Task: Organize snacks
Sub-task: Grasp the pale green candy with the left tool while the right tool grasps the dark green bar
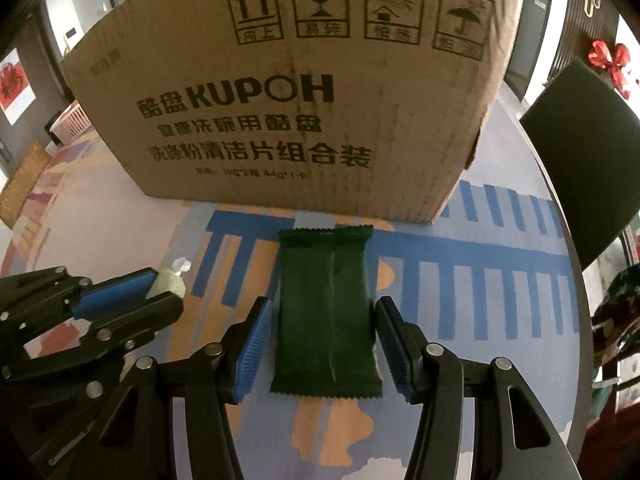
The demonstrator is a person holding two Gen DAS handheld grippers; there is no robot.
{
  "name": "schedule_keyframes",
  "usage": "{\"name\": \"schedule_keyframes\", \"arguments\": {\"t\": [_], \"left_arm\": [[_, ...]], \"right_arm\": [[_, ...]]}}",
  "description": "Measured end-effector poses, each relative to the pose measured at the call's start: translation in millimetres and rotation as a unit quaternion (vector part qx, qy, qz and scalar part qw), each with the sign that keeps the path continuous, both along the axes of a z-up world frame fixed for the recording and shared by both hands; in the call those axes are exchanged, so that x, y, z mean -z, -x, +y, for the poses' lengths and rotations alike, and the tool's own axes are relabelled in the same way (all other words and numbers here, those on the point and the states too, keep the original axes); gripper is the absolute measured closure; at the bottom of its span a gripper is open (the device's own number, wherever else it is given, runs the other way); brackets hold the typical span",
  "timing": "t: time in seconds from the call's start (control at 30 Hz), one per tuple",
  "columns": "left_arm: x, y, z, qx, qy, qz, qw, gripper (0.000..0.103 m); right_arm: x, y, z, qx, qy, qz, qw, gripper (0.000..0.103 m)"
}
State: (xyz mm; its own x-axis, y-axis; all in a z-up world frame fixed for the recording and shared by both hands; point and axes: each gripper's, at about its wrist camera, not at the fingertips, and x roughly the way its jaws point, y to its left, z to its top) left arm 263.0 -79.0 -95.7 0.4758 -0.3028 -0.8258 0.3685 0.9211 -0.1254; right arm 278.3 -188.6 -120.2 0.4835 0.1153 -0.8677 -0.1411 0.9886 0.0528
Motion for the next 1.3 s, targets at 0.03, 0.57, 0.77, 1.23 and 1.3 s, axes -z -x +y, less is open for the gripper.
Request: {"name": "schedule_keyframes", "arguments": {"t": [0.03, 0.57, 0.77, 1.23, 1.3], "left_arm": [[-0.7, 0.0, -0.2, -0.001, 0.001, 0.0, 1.0, 0.084], [-29.6, 16.8, 10.5, -0.016, 0.02, -0.022, 0.9994, 0.084], [-48.5, 29.7, 18.7, -0.019, 0.032, -0.038, 0.9986, 0.084], [-101.8, 48.6, 22.4, -0.031, 0.053, -0.097, 0.9934, 0.084], [-111.6, 50.3, 22.8, -0.033, 0.056, -0.107, 0.9921, 0.084]], "right_arm": [[0.3, -0.8, 1.7, 0.0, 0.006, -0.001, 1.0, 0.049], [-11.7, 0.9, 20.3, 0.009, -0.005, -0.018, 1.0, 0.058], [-33.0, 15.2, 18.5, 0.017, -0.017, -0.041, 0.999, 0.058], [-101.0, 55.8, -0.1, 0.025, -0.04, -0.123, 0.991, 0.058], [-107.9, 57.8, -3.5, 0.025, -0.042, -0.133, 0.99, 0.058]]}}
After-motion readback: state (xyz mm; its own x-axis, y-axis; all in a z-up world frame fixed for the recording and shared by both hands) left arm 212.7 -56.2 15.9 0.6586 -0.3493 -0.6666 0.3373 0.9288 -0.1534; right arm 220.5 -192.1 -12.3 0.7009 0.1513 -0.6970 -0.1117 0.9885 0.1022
